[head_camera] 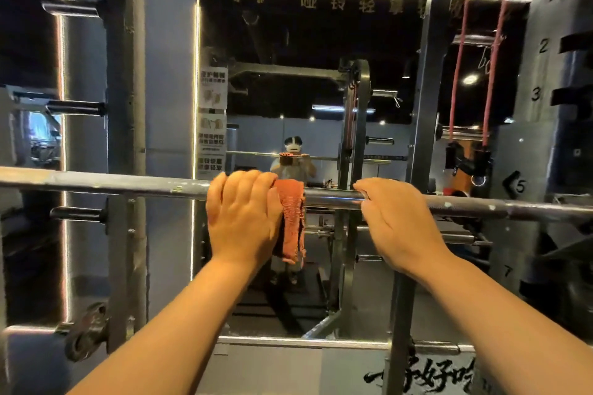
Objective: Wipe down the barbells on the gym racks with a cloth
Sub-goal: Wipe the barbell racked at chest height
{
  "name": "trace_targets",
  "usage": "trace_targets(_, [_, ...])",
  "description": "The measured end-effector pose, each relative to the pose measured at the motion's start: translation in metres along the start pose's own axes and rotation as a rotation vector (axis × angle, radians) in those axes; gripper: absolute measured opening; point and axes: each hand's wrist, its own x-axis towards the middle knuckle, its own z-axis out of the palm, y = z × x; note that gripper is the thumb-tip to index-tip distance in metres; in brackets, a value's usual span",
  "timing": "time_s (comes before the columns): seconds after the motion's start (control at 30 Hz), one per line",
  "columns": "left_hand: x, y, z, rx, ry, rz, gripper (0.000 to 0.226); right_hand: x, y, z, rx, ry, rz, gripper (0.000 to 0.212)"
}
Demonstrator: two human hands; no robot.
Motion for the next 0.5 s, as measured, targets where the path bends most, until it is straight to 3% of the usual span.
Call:
trace_targets(0.1, [0.006,0.041,0.010,-0.002,0.026,-0.170,0.021,0.002,-0.001,0.003,-0.019,0.025,-0.010,0.023])
trace_targets(0.23, [-0.001,0.098,0.029,0.024,-0.070,0.059,0.031,0.001,0.002,0.008,-0.046,0.091,-0.009,0.025])
trace_targets(0.4, [0.004,0.064,0.014,0.077,-0.136,0.264,0.037,0.003,-0.001,0.008,-0.138,0.089,-0.011,0.030])
trace_targets(0.5, [0.009,0.025,0.000,0.049,-0.057,0.119,0.045,0.006,-0.015,0.004,-0.217,0.059,0.067,0.043])
